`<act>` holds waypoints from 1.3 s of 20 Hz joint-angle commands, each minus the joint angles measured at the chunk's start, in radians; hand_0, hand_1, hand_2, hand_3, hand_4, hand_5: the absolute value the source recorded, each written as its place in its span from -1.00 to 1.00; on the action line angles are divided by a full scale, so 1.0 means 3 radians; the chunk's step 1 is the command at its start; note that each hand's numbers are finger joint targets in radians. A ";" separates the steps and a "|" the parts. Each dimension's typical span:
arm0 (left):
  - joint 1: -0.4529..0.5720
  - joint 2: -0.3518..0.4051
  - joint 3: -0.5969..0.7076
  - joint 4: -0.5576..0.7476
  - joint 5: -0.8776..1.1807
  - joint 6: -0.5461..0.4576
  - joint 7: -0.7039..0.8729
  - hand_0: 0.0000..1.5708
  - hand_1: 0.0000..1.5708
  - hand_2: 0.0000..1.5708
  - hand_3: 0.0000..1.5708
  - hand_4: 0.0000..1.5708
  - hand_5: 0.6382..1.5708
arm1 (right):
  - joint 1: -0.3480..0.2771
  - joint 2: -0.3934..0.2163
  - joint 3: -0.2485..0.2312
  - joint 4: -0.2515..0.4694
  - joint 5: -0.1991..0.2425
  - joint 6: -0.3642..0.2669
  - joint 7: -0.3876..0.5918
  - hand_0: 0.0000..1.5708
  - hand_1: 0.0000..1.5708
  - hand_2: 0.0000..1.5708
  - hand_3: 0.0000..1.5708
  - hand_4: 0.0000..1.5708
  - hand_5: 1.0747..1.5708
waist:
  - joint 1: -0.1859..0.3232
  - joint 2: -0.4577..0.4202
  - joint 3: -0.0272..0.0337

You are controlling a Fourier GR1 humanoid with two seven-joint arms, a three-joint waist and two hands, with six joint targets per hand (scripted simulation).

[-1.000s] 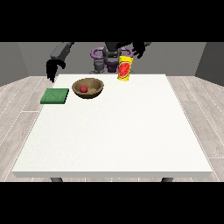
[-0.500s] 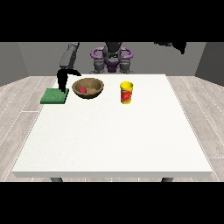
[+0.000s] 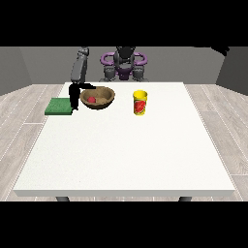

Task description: Pick the cup and pour the ball into the bowl, then pick the bowl and place it on the pad

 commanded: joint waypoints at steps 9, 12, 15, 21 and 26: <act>0.0013 0.0461 0.0332 0.0187 0.0251 -0.0220 0.0089 -1.00 -1.00 -1.00 -1.00 -0.70 0.85 | -0.0240 0.0206 0.0127 0.0436 0.0084 -0.0021 -0.0298 -1.00 -1.00 -1.00 -1.00 -1.00 0.97 | -0.0144 0.0075 0.0002; 0.0084 0.0387 0.0306 0.0091 0.0246 -0.0255 -0.0022 -1.00 -1.00 -1.00 -1.00 -0.73 0.86 | -0.0265 0.0237 0.0015 0.0638 -0.0003 -0.0187 -0.0090 -0.26 -0.26 -1.00 -1.00 -0.49 0.84 | -0.0052 0.0178 0.0002; -0.0003 0.0389 0.0319 0.0057 0.0324 -0.0257 0.0022 -1.00 -1.00 -1.00 -1.00 -0.62 0.90 | -0.0077 0.0233 0.0108 0.0662 0.0273 -0.0532 -0.0168 1.00 1.00 1.00 1.00 0.29 0.43 | 0.0028 0.0255 0.0001; 0.0017 0.0568 0.0453 0.0161 0.0465 -0.0457 0.0029 -1.00 -1.00 -1.00 -1.00 -0.21 1.00 | 0.0012 0.0051 0.0014 0.0473 0.0211 -0.0602 -0.0071 1.00 1.00 1.00 1.00 0.37 0.65 | 0.0132 0.0289 -0.0005; 0.0130 0.0668 0.0533 0.0448 0.0403 -0.0523 -0.0049 -1.00 -1.00 -1.00 -1.00 -0.10 1.00 | 0.0025 -0.0119 0.0105 0.0094 0.0256 -0.0808 0.0416 1.00 1.00 1.00 1.00 0.36 0.78 | -0.0010 0.0094 -0.0013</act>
